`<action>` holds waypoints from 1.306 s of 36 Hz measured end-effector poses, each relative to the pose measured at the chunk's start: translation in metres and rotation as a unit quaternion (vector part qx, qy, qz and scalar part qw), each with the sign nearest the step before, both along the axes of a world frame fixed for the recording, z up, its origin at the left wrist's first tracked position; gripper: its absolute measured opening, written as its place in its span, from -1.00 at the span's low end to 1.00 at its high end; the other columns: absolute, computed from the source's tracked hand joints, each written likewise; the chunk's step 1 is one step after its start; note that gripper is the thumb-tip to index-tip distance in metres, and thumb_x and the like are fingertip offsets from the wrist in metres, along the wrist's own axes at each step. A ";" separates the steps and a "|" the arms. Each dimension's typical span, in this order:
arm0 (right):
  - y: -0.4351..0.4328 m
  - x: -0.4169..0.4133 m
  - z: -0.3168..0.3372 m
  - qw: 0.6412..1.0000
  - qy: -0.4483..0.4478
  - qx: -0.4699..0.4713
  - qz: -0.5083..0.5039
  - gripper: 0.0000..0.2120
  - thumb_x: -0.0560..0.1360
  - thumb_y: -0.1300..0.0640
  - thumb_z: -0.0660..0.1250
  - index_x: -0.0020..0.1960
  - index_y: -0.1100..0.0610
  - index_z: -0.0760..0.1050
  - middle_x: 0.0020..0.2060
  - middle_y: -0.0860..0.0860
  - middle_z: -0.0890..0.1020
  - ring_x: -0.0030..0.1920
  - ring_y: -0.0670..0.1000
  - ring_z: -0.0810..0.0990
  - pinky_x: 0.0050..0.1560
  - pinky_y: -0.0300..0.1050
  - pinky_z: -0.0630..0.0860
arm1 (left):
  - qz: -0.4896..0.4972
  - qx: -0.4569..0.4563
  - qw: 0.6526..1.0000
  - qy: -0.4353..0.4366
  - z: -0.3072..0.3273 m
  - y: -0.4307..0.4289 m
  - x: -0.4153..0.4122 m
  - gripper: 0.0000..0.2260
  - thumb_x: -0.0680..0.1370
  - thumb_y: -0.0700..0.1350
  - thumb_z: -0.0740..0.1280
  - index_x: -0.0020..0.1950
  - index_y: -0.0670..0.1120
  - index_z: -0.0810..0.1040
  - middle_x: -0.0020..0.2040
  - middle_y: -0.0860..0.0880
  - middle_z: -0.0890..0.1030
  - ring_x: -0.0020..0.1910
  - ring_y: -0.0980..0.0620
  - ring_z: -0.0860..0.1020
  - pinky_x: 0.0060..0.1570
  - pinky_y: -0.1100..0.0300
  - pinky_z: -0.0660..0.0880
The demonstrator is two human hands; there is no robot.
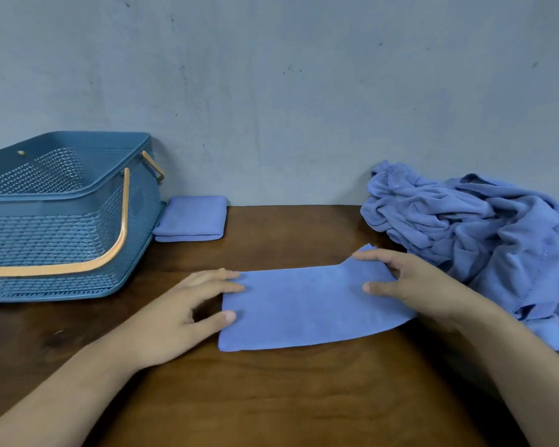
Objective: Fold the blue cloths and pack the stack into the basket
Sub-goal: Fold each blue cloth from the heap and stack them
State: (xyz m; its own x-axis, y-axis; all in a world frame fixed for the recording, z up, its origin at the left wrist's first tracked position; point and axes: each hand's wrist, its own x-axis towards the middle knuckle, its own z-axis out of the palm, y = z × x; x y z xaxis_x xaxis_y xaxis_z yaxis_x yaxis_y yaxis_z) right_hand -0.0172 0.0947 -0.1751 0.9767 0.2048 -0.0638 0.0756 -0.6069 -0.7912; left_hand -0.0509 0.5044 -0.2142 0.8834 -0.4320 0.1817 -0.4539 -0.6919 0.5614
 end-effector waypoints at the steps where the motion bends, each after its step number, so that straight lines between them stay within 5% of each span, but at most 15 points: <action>1: 0.004 0.000 0.004 1.000 -0.015 -0.003 -0.005 -0.54 0.56 0.10 0.51 0.36 -0.31 0.56 0.33 -0.44 0.48 0.37 -0.35 0.41 0.36 -0.23 0.38 | 0.000 0.006 1.000 0.005 -0.003 0.002 0.003 -0.60 0.59 0.25 0.40 0.43 0.34 0.52 0.51 0.45 0.34 0.58 0.36 0.19 0.59 0.16 0.18; 11: 0.065 0.003 0.057 0.999 -0.027 -0.047 0.006 -0.58 0.63 0.21 0.37 0.34 -0.24 0.59 0.28 -0.44 0.48 0.25 -0.42 0.40 0.22 -0.34 0.37 | 0.014 0.015 1.000 0.013 -0.017 0.005 0.011 -0.48 0.52 0.40 0.40 0.46 0.35 0.46 0.49 0.45 0.33 0.53 0.44 0.16 0.57 0.24 0.12; 21: 0.155 0.007 0.052 0.993 0.003 -0.097 0.062 -0.50 0.59 0.21 0.35 0.48 -0.14 0.51 0.34 -0.22 0.56 0.21 -0.19 0.58 0.14 -0.30 0.44 | 0.039 -0.033 0.998 0.046 -0.014 0.006 0.010 -0.34 0.42 0.39 0.49 0.47 0.38 0.34 0.40 0.40 0.39 0.46 0.33 0.32 0.50 0.10 0.36; 25: 0.179 -0.001 0.016 0.995 0.040 -0.053 0.077 -0.46 0.62 0.19 0.36 0.57 -0.07 0.42 0.54 -0.24 0.38 0.50 -0.25 0.30 0.40 -0.27 0.25 | 0.044 -0.048 0.996 0.060 -0.015 0.006 0.011 -0.18 0.37 0.43 0.50 0.53 0.40 0.17 0.38 0.45 0.42 0.48 0.25 0.35 0.50 0.05 0.36; 30: 0.177 -0.006 -0.005 0.998 0.041 0.025 0.041 -0.49 0.62 0.19 0.37 0.51 -0.14 0.48 0.48 -0.30 0.42 0.54 -0.19 0.33 0.56 -0.06 0.32 | 0.048 -0.050 0.995 0.070 -0.016 0.006 0.012 -0.07 0.38 0.40 0.52 0.61 0.36 0.06 0.37 0.50 0.40 0.49 0.24 0.34 0.51 0.06 0.35; 38: 0.176 -0.009 -0.002 0.995 0.038 0.072 0.057 -0.49 0.63 0.17 0.40 0.48 -0.25 0.48 0.44 -0.34 0.42 0.37 -0.31 0.42 0.28 -0.31 0.41 | 0.054 -0.048 0.994 0.077 -0.013 0.005 0.011 -0.06 0.40 0.37 0.53 0.62 0.36 0.05 0.39 0.48 0.40 0.49 0.24 0.33 0.51 0.07 0.34; 41: 0.179 -0.014 0.001 0.994 0.037 0.085 0.066 -0.52 0.65 0.00 0.40 0.48 -0.37 0.42 0.45 -0.32 0.47 0.41 -0.26 0.44 0.32 -0.20 0.43 | 0.054 -0.052 0.994 0.076 -0.014 0.005 0.012 -0.05 0.41 0.36 0.53 0.63 0.36 0.03 0.39 0.49 0.40 0.50 0.25 0.31 0.51 0.08 0.33; 43: 0.178 -0.016 0.005 0.985 0.064 0.148 0.067 -0.57 0.67 -0.07 0.34 0.47 -0.42 0.40 0.28 -0.25 0.62 0.22 -0.14 0.64 0.11 -0.07 0.61 | 0.055 -0.061 0.994 0.079 -0.014 0.006 0.013 -0.04 0.42 0.35 0.53 0.64 0.36 0.00 0.37 0.50 0.41 0.50 0.27 0.32 0.50 0.11 0.33; 45: 0.173 -0.015 0.008 0.976 0.057 0.204 0.050 -0.62 0.69 -0.04 0.31 0.44 -0.39 0.44 0.19 -0.17 0.68 0.11 0.03 0.73 -0.04 0.00 0.69 | 0.055 -0.075 0.992 0.084 -0.015 0.007 0.014 -0.06 0.43 0.32 0.52 0.63 0.41 -0.03 0.37 0.48 0.44 0.49 0.27 0.35 0.46 0.14 0.34; 47: 0.164 -0.011 0.004 0.983 -0.029 0.180 0.035 -0.64 0.69 0.06 0.32 0.38 -0.33 0.51 0.14 -0.14 0.69 0.12 0.06 0.72 0.01 0.03 0.71 | 0.054 -0.080 0.992 0.081 -0.014 0.007 0.014 -0.15 0.50 0.20 0.50 0.59 0.50 0.00 0.38 0.39 0.47 0.37 0.27 0.47 0.36 0.23 0.40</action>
